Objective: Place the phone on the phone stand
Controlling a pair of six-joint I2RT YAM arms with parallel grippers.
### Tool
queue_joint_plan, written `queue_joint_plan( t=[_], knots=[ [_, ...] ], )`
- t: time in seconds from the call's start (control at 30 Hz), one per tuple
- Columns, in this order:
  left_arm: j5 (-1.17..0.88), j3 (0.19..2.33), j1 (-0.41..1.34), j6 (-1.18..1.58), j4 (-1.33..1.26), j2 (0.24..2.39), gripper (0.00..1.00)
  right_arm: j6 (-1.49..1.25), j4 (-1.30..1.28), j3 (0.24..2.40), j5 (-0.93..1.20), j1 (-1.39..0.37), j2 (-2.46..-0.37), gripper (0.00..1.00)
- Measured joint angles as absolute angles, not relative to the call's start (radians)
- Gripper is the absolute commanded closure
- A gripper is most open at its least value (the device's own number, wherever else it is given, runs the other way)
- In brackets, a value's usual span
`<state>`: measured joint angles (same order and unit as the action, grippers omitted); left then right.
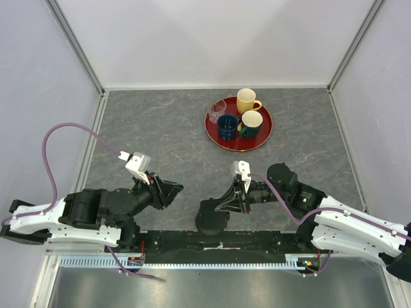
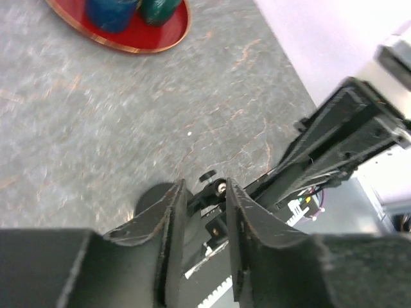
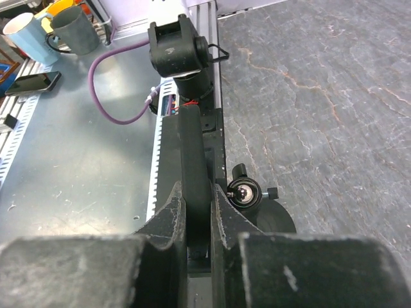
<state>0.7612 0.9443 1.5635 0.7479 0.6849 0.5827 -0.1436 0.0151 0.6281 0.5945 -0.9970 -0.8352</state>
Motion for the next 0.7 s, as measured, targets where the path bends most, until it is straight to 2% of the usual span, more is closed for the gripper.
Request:
queue_joint_plan(
  t=[0.13, 0.3, 0.37, 0.47, 0.5, 0.67, 0.7],
  knots=[
    [0.813, 0.95, 1.561, 0.936, 0.867, 0.603, 0.66, -0.136, 0.006, 0.628, 0.554, -0.999, -0.818, 1.0],
    [0.783, 0.921, 1.529, 1.089, 0.988, 0.738, 0.59, -0.091, -0.003, 0.638, 0.52, -0.999, -0.834, 1.0],
    [0.748, 0.89, 1.489, 1.12, 1.003, 0.778, 0.62, -0.07, -0.012, 0.654, 0.513, -1.0, -0.853, 1.0],
    [0.643, 0.783, 1.379, 1.132, 0.947, 0.81, 0.72, -0.047, -0.019, 0.662, 0.502, -1.0, -0.86, 1.0],
    [0.601, 0.73, 1.346, 1.131, 0.907, 0.799, 0.79, -0.046, -0.019, 0.662, 0.499, -1.0, -0.86, 1.0],
    [0.37, 0.482, 1.212, 1.116, 0.645, 0.705, 0.86, -0.05, -0.021, 0.661, 0.499, -1.0, -0.856, 1.0],
    [0.322, 0.443, 1.188, 1.114, 0.583, 0.691, 0.91, -0.052, -0.02, 0.66, 0.498, -1.0, -0.855, 1.0]
  ],
)
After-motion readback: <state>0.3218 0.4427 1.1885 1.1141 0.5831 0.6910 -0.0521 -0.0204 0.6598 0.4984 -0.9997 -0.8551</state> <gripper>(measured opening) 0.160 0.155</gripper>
